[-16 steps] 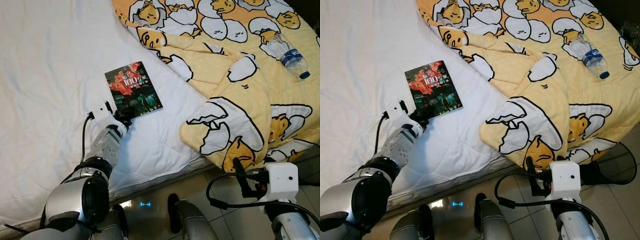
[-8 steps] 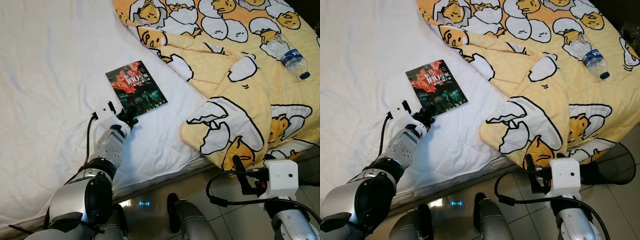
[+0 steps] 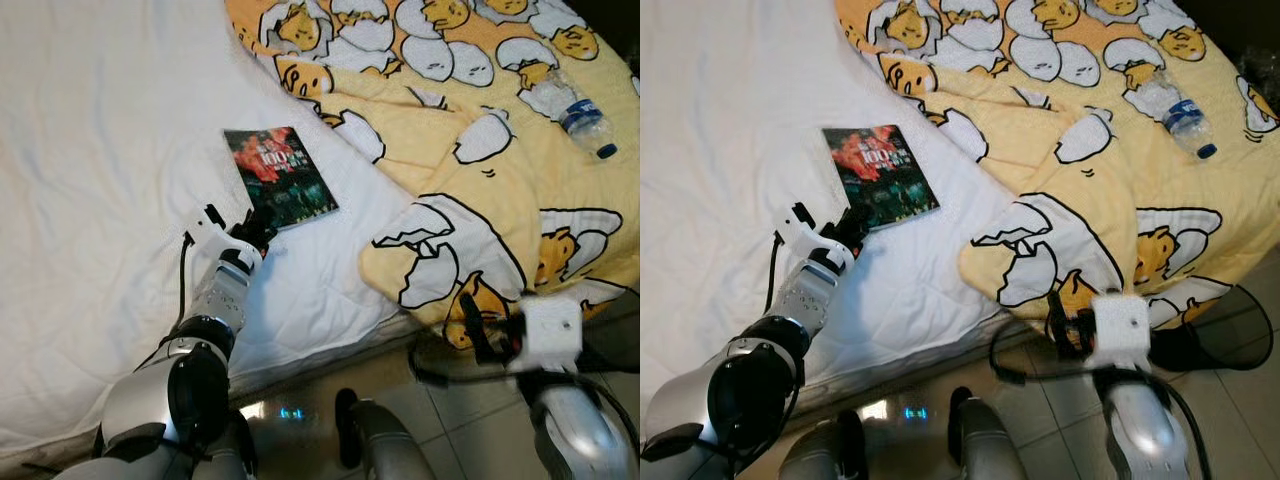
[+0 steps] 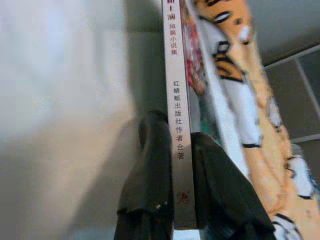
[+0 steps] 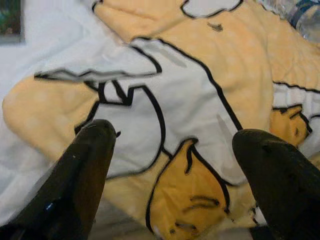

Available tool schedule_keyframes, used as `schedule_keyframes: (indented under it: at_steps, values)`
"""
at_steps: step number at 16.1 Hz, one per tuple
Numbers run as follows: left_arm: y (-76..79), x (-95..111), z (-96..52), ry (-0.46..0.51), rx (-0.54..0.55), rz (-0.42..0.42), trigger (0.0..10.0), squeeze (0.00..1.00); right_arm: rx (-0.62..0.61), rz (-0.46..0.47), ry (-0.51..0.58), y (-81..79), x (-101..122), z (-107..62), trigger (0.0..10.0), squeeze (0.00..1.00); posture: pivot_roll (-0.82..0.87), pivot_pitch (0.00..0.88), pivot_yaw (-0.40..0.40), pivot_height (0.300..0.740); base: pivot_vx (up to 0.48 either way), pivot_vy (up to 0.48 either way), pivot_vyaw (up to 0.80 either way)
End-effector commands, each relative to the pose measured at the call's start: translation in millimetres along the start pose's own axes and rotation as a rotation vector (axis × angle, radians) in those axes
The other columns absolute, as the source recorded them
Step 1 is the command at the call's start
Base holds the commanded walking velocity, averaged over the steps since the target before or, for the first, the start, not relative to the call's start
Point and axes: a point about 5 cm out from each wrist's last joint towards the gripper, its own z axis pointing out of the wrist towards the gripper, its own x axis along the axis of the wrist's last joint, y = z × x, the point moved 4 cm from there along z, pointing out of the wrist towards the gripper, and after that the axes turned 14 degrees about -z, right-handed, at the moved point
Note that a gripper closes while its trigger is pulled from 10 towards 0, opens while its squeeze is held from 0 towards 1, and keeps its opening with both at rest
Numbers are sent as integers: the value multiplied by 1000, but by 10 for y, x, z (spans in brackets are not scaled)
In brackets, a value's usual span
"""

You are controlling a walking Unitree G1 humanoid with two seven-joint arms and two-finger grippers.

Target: Clean up the room

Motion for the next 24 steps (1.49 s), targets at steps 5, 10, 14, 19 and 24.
schedule_keyframes:
  at_steps: [5,10,14,19,24]
  values:
    - [214,476,-20,92,-143,361,0,0,0,164,103,-78,240,626,10000,0,-151,0,23,740,0,0,0]
    - [255,967,-395,303,-110,735,0,0,79,267,165,-220,478,1064,10000,0,31,0,-25,740,0,0,324]
    - [136,887,-527,313,25,839,0,0,141,278,187,-388,568,1221,10000,0,93,0,-51,740,0,0,458]
    - [291,738,-468,242,-7,938,10000,0,155,232,202,-506,511,1202,10000,0,74,0,-38,740,0,96,89]
    - [288,761,-395,217,24,943,10000,0,104,193,238,-534,487,1137,10000,0,55,0,-23,740,0,480,0]
